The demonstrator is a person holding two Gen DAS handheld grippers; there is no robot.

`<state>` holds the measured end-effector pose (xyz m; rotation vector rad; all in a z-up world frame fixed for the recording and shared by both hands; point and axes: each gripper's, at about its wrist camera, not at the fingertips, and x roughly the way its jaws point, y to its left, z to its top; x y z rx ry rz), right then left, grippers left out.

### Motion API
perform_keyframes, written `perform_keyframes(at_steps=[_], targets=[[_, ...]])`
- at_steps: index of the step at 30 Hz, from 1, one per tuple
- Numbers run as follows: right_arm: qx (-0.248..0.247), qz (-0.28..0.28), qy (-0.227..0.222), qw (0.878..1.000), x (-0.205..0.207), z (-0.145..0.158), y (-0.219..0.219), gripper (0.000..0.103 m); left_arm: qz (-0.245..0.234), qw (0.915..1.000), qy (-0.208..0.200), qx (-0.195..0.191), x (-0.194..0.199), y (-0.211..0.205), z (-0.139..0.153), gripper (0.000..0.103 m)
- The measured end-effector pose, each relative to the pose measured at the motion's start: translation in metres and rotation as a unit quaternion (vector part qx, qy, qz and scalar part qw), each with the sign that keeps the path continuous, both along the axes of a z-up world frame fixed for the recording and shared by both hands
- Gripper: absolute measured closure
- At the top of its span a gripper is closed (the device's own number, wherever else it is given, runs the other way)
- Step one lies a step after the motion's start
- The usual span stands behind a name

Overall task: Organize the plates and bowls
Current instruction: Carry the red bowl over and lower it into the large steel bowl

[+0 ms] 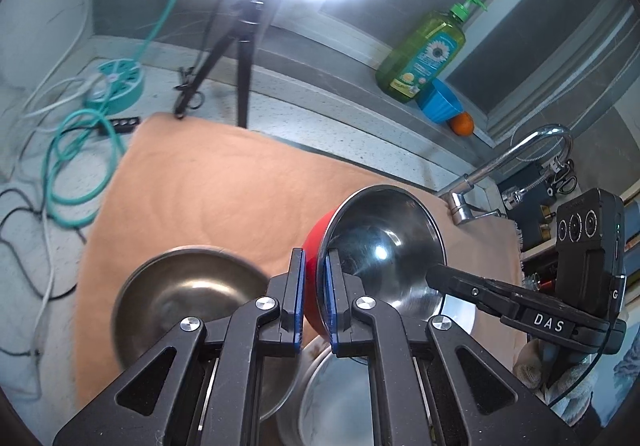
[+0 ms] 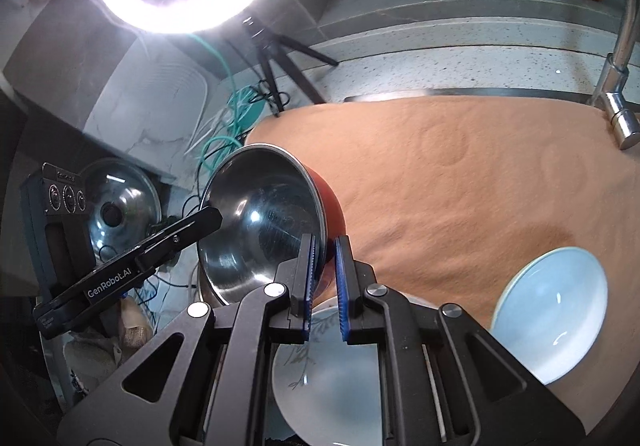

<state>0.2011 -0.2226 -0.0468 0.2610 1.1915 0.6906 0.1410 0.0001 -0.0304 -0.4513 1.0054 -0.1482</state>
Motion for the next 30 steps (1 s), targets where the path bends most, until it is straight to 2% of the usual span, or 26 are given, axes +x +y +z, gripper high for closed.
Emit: perform_keyframes(at_steps=[14, 21, 30], targets=[[-0.032, 0.072, -0.006, 0.997, -0.033, -0.010, 0.072, 0.093, 0.053, 0.9983, 0.015, 0.015, -0.047, 0.048, -0.011, 0.095], [-0.059, 0.089, 0.003, 0.994, -0.034, -0.030, 0.098, 0.093, 0.065, 0.9967, 0.040, 0.028, -0.052, 0.062, -0.031, 0.095], [-0.095, 0.097, 0.007, 0.991, -0.028, -0.049, 0.116, 0.093, 0.052, 0.9954, 0.061, 0.052, -0.047, 0.063, -0.045, 0.095]])
